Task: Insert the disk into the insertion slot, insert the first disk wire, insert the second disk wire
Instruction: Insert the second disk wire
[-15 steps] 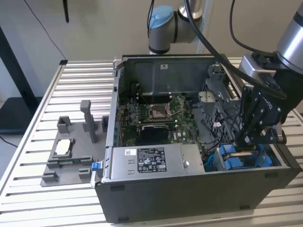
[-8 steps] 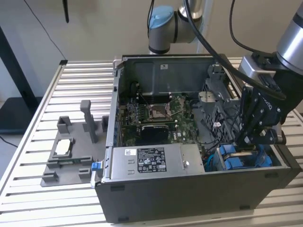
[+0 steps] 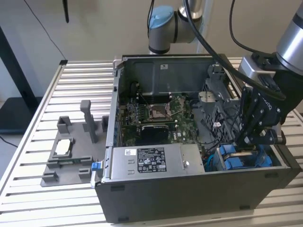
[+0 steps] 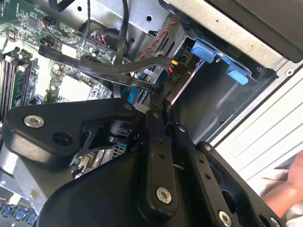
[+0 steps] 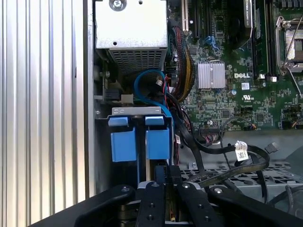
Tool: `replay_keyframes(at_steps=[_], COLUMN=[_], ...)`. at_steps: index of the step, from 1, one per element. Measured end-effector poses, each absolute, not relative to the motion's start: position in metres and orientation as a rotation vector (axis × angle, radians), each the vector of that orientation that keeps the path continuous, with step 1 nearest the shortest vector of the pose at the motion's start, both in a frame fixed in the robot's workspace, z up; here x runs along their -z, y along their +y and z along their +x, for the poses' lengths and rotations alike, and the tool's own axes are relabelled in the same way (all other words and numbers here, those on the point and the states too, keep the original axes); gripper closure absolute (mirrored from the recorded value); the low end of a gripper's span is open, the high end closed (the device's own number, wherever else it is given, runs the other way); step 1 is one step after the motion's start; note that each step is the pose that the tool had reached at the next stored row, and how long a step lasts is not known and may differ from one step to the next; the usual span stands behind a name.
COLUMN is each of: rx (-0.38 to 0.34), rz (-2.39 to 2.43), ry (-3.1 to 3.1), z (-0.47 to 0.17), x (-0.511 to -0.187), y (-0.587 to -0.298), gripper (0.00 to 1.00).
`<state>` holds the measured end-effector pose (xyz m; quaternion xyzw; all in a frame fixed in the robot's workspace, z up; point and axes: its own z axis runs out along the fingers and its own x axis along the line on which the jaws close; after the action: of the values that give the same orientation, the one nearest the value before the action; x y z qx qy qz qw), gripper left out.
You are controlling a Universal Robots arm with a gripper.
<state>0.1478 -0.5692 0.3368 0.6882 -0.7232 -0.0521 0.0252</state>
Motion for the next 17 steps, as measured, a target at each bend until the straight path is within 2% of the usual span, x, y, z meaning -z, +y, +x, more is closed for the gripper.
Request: replay_keyframes(at_steps=[7,8,17], rx=[0.162,0.162,0.161], rz=[2.128,2.128,2.128], ry=[-2.237,-2.237,-2.236], z=[0.148,0.148,0.148], x=[-0.336,-0.336,-0.348], y=[-0.569,-0.569,-0.569], gripper=[0.82,0.76,0.76])
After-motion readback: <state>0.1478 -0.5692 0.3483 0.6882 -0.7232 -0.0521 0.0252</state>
